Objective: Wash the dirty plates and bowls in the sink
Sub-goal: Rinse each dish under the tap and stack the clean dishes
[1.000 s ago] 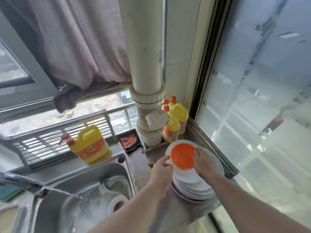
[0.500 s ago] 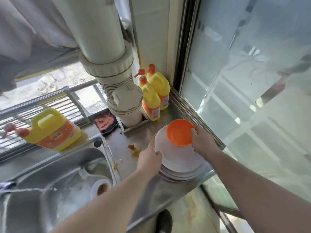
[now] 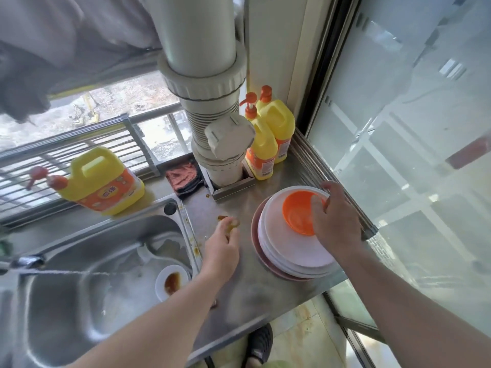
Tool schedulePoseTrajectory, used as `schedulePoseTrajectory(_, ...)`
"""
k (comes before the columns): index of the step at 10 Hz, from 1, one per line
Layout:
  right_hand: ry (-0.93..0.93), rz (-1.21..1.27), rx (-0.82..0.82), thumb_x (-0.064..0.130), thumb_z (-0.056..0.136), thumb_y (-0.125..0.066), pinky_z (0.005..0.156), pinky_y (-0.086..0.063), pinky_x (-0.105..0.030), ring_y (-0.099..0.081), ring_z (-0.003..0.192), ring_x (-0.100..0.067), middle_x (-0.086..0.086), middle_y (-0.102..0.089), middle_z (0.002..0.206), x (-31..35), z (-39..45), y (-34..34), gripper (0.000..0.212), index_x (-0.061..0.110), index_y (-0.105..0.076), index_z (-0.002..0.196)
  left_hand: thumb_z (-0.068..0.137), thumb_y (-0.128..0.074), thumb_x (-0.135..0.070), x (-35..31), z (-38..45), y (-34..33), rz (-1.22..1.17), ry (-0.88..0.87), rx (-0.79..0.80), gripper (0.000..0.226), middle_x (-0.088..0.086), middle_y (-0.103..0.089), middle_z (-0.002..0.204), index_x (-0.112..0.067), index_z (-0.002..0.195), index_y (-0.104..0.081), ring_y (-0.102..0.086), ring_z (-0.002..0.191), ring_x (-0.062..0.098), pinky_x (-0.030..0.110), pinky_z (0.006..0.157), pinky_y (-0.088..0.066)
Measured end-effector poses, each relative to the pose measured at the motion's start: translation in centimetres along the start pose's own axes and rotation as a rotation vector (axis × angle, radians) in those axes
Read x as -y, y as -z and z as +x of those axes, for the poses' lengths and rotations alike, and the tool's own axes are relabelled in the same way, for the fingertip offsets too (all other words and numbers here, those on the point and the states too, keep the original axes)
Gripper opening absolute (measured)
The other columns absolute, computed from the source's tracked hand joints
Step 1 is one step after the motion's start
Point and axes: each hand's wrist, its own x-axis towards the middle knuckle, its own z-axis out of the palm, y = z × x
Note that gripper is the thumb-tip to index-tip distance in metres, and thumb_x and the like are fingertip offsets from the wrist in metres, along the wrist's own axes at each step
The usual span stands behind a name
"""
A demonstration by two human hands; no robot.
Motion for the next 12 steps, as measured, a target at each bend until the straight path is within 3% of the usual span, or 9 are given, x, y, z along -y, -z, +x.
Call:
schedulePoseTrajectory(1,0.210,0.045,0.047,0.023,0.105,-0.052,0.075,-0.042,-0.034,-0.057,0.087,-0.018,0.006,-0.062,0.094,4.2,-2.5,-3.3,0.028,0.025,-0.055,0.133,0.105,-0.049,-0.033,4.7,0.5,3.9,0.073,0.074,-0.244,0.021,0.004,-0.066,0.110,-0.033,0.126,-0.054,-0.066,0.094,0.027,0.047,0.088,-0.057)
schedulePoseTrajectory(2,0.368,0.090,0.220,0.018,0.102,-0.058,0.080,-0.043,-0.026,-0.055,0.089,-0.008,0.004,-0.067,0.102,7.8,-5.7,-9.0,0.028,0.020,-0.062,0.130,0.103,-0.050,-0.019,10.0,0.7,8.3,0.169,0.233,-0.373,0.020,0.008,-0.058,0.116,-0.020,0.120,-0.058,-0.056,0.096,0.028,0.038,0.088,-0.046)
schedulePoseTrajectory(3,0.430,0.049,0.500,0.022,0.104,-0.056,0.094,-0.052,-0.031,-0.061,0.105,-0.013,0.002,-0.065,0.123,10.4,-9.1,-15.7,0.034,0.024,-0.060,0.138,0.099,-0.053,-0.016,15.3,1.0,11.2,0.239,0.460,-0.274,0.026,0.014,-0.059,0.127,-0.019,0.123,-0.064,-0.056,0.098,0.031,0.038,0.096,-0.049)
schedulePoseTrajectory(5,0.292,-0.281,0.958,0.019,0.106,-0.044,0.115,-0.039,-0.041,-0.045,0.141,-0.031,-0.008,-0.033,0.159,13.3,-13.1,-29.0,0.053,0.018,-0.034,0.158,0.101,-0.050,-0.017,20.8,1.8,13.3,0.176,0.653,-0.015,0.048,0.017,-0.056,0.144,-0.019,0.148,-0.046,-0.057,0.126,0.037,0.039,0.108,-0.048)
schedulePoseTrajectory(7,0.095,-0.680,1.017,0.022,0.101,-0.051,0.106,-0.049,-0.039,-0.056,0.130,-0.037,-0.024,-0.047,0.147,12.0,-11.4,-37.8,0.053,0.006,-0.039,0.150,0.097,-0.059,-0.026,23.9,4.0,12.5,0.085,0.653,0.047,0.040,0.013,-0.065,0.132,-0.020,0.136,-0.054,-0.063,0.120,0.036,0.038,0.103,-0.052)
schedulePoseTrajectory(8,0.187,-0.830,1.025,0.021,0.101,-0.051,0.096,-0.054,-0.034,-0.064,0.118,-0.030,-0.016,-0.063,0.133,10.7,-11.1,-39.9,0.040,0.006,-0.055,0.138,0.101,-0.051,-0.018,25.0,4.4,12.2,0.135,0.643,-0.059,0.029,0.015,-0.062,0.127,-0.019,0.129,-0.056,-0.062,0.113,0.037,0.035,0.086,-0.047)
schedulePoseTrajectory(9,0.286,-0.883,0.963,0.009,0.100,-0.050,0.096,-0.052,-0.035,-0.064,0.117,-0.031,-0.018,-0.056,0.135,9.9,-11.8,-40.6,0.041,0.007,-0.046,0.141,0.101,-0.047,-0.011,25.7,4.6,12.1,0.205,0.646,-0.107,0.025,0.015,-0.061,0.124,-0.016,0.125,-0.052,-0.062,0.105,0.034,0.034,0.081,-0.044)
schedulePoseTrajectory(10,0.346,-0.824,0.916,0.002,0.099,-0.051,0.099,-0.052,-0.038,-0.065,0.114,-0.033,-0.016,-0.055,0.130,9.7,-12.5,-41.1,0.045,0.012,-0.044,0.143,0.098,-0.052,-0.003,26.1,4.2,12.9,0.234,0.600,-0.107,0.035,0.017,-0.061,0.124,-0.007,0.132,-0.047,-0.064,0.112,0.036,0.035,0.084,-0.046)
schedulePoseTrajectory(12,0.270,-0.647,0.945,0.003,0.097,-0.050,0.089,-0.052,-0.041,-0.063,0.112,-0.036,-0.018,-0.062,0.127,11.9,-13.6,-41.4,0.046,0.013,-0.038,0.140,0.104,-0.044,-0.022,25.7,3.7,15.1,0.081,0.637,-0.234,0.019,0.007,-0.058,0.106,-0.029,0.121,-0.039,-0.057,0.085,0.023,0.037,0.078,-0.046)
